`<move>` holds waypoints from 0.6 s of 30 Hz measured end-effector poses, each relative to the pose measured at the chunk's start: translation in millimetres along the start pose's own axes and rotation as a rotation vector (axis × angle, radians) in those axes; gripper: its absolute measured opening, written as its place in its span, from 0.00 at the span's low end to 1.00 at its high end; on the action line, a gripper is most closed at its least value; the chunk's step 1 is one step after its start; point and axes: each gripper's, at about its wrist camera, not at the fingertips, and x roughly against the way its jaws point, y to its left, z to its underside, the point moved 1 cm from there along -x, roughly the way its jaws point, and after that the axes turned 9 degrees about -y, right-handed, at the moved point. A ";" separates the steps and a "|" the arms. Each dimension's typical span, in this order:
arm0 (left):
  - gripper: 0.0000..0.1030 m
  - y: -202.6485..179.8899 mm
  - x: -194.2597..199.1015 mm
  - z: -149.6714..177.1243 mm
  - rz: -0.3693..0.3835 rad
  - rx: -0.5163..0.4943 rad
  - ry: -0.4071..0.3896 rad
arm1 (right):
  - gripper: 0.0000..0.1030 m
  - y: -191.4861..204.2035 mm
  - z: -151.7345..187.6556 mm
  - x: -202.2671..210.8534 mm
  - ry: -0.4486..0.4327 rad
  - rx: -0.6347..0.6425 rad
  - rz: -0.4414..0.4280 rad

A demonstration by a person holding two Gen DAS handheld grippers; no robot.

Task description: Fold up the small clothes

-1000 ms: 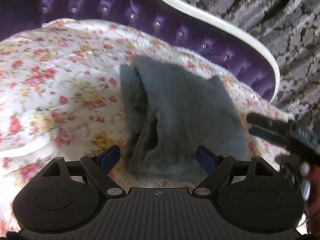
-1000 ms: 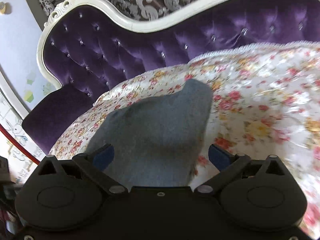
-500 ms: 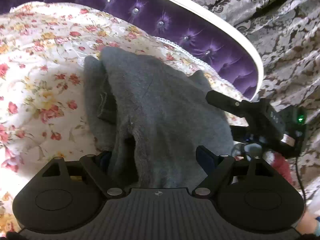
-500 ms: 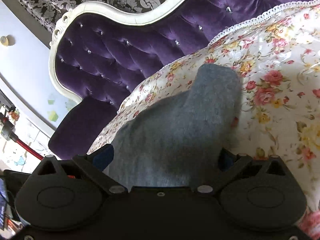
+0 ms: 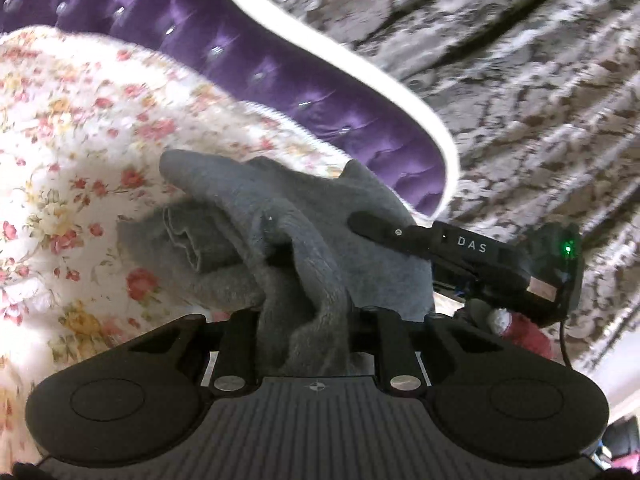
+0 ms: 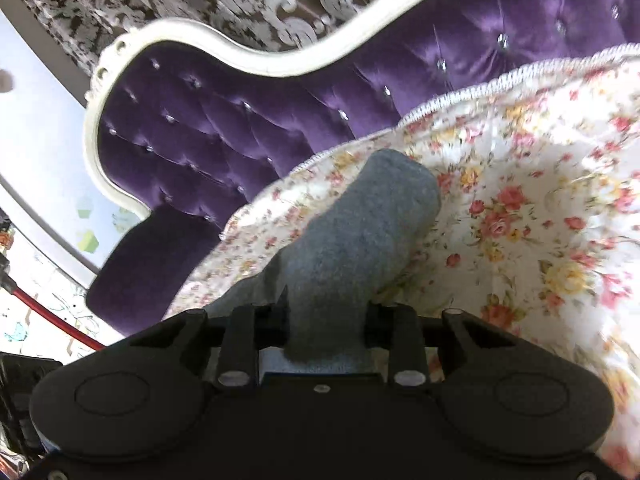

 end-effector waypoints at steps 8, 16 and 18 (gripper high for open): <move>0.20 -46.2 71.9 78.7 0.076 -0.032 0.035 | 0.39 29.5 44.5 106.4 0.052 0.010 0.037; 0.26 -43.5 90.2 210.7 -0.055 -0.116 0.150 | 0.57 8.2 148.6 155.1 0.138 0.181 0.282; 0.33 -48.1 104.1 218.9 -0.092 -0.177 0.086 | 0.63 8.7 156.9 165.9 0.076 0.219 0.315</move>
